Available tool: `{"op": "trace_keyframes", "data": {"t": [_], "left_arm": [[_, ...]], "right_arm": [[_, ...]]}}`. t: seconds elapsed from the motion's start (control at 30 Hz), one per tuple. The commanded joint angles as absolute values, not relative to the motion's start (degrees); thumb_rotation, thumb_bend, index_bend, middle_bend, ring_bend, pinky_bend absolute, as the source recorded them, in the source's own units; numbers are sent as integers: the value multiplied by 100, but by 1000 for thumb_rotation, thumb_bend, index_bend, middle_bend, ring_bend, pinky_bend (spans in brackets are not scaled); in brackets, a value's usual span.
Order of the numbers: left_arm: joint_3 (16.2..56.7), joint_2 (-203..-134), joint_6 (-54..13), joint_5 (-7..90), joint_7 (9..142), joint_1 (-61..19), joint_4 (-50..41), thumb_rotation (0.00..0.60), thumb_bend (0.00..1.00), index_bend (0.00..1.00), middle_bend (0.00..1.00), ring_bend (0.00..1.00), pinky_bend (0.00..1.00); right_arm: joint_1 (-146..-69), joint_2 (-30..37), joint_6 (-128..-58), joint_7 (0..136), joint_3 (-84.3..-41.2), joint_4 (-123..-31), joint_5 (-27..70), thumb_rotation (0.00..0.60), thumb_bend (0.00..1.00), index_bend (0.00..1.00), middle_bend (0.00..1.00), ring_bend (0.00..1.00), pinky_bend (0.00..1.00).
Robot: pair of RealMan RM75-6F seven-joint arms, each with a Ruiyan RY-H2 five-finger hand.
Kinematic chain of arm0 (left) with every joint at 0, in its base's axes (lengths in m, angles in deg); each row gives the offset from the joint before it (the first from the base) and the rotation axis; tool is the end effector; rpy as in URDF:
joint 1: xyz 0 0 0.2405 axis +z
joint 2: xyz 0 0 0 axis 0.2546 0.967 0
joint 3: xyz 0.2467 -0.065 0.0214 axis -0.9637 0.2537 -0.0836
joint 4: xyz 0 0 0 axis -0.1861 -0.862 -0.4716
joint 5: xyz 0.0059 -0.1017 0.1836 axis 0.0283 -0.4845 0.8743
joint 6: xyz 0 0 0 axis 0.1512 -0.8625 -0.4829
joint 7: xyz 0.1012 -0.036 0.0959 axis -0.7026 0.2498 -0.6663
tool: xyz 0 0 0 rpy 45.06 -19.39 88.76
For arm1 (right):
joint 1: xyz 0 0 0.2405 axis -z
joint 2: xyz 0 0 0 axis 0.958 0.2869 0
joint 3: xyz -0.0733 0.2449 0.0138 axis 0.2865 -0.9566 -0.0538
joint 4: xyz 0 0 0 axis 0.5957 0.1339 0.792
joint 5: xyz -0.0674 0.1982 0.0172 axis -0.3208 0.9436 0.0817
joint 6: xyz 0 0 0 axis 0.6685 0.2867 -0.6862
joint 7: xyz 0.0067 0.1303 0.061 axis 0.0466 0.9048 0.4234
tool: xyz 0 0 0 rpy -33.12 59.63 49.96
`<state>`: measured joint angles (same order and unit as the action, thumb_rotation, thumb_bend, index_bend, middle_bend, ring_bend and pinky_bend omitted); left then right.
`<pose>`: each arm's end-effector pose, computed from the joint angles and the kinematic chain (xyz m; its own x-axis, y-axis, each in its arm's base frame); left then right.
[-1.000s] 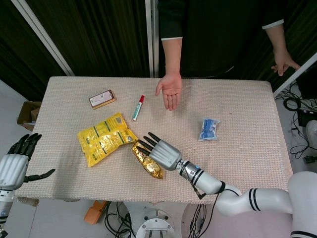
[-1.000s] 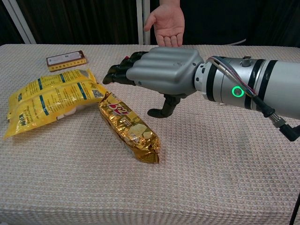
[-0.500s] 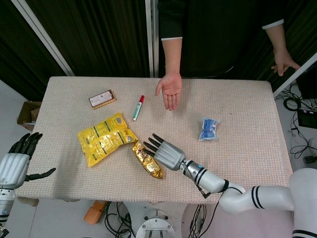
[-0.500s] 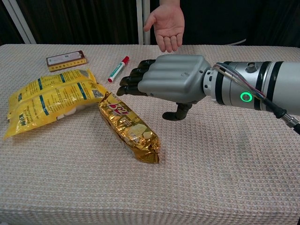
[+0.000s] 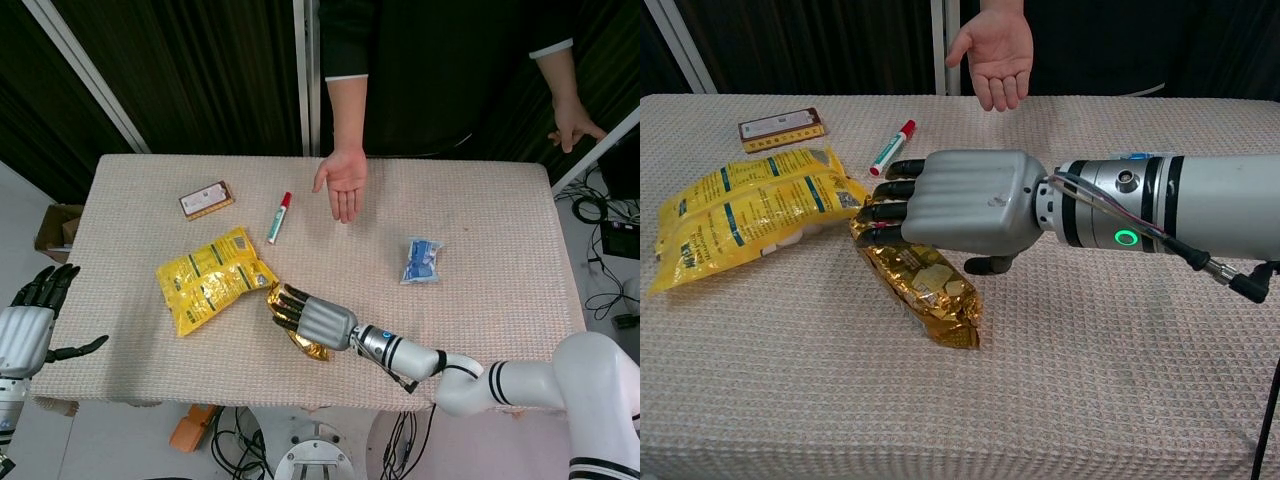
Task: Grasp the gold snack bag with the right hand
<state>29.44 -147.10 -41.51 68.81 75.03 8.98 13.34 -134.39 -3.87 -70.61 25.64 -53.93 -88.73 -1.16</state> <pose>-0.3149 0.1806 0.1692 0.4813 0.0157 0.8764 0.8754 -0.0589 -0.4798 -0.0462 -0.2963 -0.0775 0.8378 0.2629 0.4786 -0.0068 -0.8713 0.4907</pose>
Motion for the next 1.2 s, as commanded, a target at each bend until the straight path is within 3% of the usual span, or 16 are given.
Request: {"op": "trace_keyframes", "data": {"t": [0.03, 0.53, 0.67, 0.73, 0.77, 0.87, 1.0, 1.2], "left_arm": [[2946, -14716, -4146, 6868, 7519, 900, 1311, 304, 0, 37, 64, 66, 203], [2931, -14729, -4155, 6828, 7621, 942, 1207, 304, 0, 37, 64, 66, 203], [2919, -14726, -4161, 6848, 7657, 949, 1195, 308, 0, 37, 64, 65, 203], [2915, -14725, -4167, 6858, 7664, 951, 1193, 308, 0, 37, 64, 65, 203], [2916, -14724, -4170, 6860, 7663, 953, 1193, 311, 0, 37, 64, 65, 203], [2918, -14719, -4184, 6864, 7660, 958, 1204, 307, 0, 36, 64, 65, 203], [2924, -14701, -4217, 6885, 7637, 964, 1237, 306, 0, 37, 64, 65, 203], [2929, -14686, -4213, 6895, 7626, 956, 1258, 305, 0, 37, 64, 65, 203]], "right_arm": [[-13536, -500, -6998, 2722, -5349, -8720, -314, 600, 252, 0, 0, 0, 0], [-13634, -912, -6930, 3166, -5334, -8259, -574, 600, 296, 4, 27, 0, 0], [-13578, -935, -6968, 3262, -5355, -8264, -515, 600, 300, 265, 257, 53, 3], [-13551, -928, -6945, 3393, -5370, -8326, -440, 600, 302, 443, 388, 199, 104], [-13546, -920, -6954, 3415, -5372, -8342, -445, 600, 303, 544, 459, 286, 218], [-13520, -876, -7053, 3449, -5366, -8388, -525, 600, 308, 696, 559, 399, 413], [-13410, -726, -7443, 3516, -5407, -8543, -720, 600, 322, 801, 641, 483, 491], [-13110, -74, -8361, 3450, -5750, -9065, -885, 600, 323, 821, 655, 493, 458]]}}
